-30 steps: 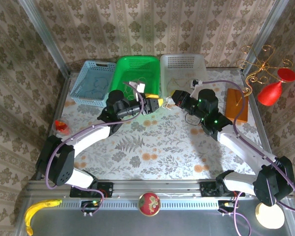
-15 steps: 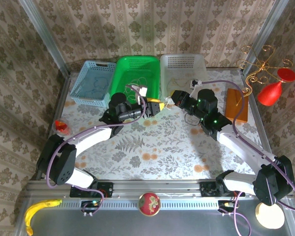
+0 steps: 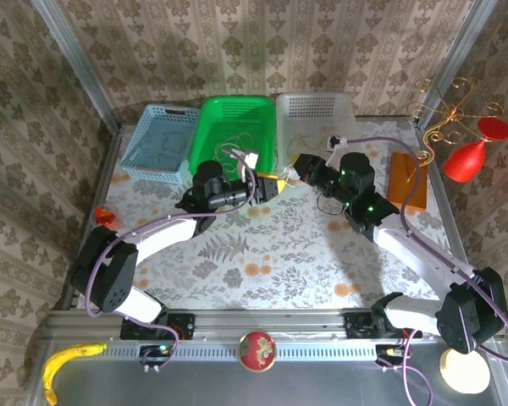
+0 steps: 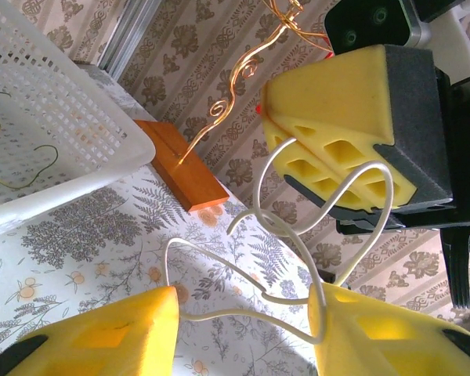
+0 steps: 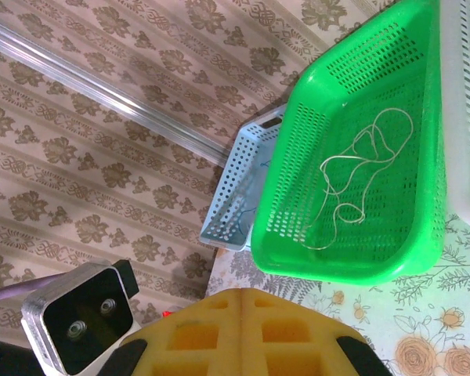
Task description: Untangle the cables
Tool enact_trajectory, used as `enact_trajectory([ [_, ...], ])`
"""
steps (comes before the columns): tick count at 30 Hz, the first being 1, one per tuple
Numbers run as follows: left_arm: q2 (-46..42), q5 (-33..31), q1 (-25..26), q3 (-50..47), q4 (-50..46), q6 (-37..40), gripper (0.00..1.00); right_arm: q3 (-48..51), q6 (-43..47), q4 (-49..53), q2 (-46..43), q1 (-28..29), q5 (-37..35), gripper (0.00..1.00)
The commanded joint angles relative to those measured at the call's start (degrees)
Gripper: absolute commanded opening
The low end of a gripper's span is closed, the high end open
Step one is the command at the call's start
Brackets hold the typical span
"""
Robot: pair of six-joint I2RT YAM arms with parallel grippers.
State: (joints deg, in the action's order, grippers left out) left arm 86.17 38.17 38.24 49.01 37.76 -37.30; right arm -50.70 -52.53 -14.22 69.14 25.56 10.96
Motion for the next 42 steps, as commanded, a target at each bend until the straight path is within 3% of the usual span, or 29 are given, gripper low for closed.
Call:
enact_trajectory([
  [1,0.56,0.17,0.27,2.23,1.83,0.87,0.42,-1.60,-0.20,-1.79,-0.11,0.54,-0.67,0.00],
  [4,0.66,-0.46,0.32,2.37,2.28,0.89,0.33,-1.09,-0.29,-1.91,-0.39,0.54,-0.68,0.00],
  [9,0.75,-0.91,0.17,2.62,2.45,1.09,0.00,-0.36,0.01,-1.28,-1.16,0.50,-1.11,0.00],
  [13,0.19,-0.91,-0.34,1.64,3.33,0.71,0.00,1.30,1.09,0.58,-3.07,-1.10,-3.22,0.00],
  [23,-4.89,-3.09,-5.19,-3.04,3.80,-0.63,0.00,8.87,2.68,6.67,-10.69,-11.35,-9.23,0.00],
  [29,-8.39,-5.10,-9.72,-2.82,2.34,0.16,0.00,12.93,2.56,6.62,-10.57,-11.47,-9.09,0.00],
  [36,-8.12,-3.32,-18.27,5.14,-2.33,2.49,0.00,18.08,1.91,3.43,-9.50,-8.51,-5.01,0.00],
  [39,-5.70,-1.70,-20.39,10.32,-4.79,3.91,0.00,17.20,2.91,3.65,-8.53,-7.14,-2.42,0.43],
  [40,-4.57,0.22,-21.05,12.21,-5.65,4.27,0.00,16.78,3.27,3.92,-8.37,-6.98,-1.80,0.53],
  [42,-2.35,1.60,-22.11,15.66,-7.60,5.44,0.00,16.00,3.79,4.65,-8.32,-6.92,-1.23,0.64],
])
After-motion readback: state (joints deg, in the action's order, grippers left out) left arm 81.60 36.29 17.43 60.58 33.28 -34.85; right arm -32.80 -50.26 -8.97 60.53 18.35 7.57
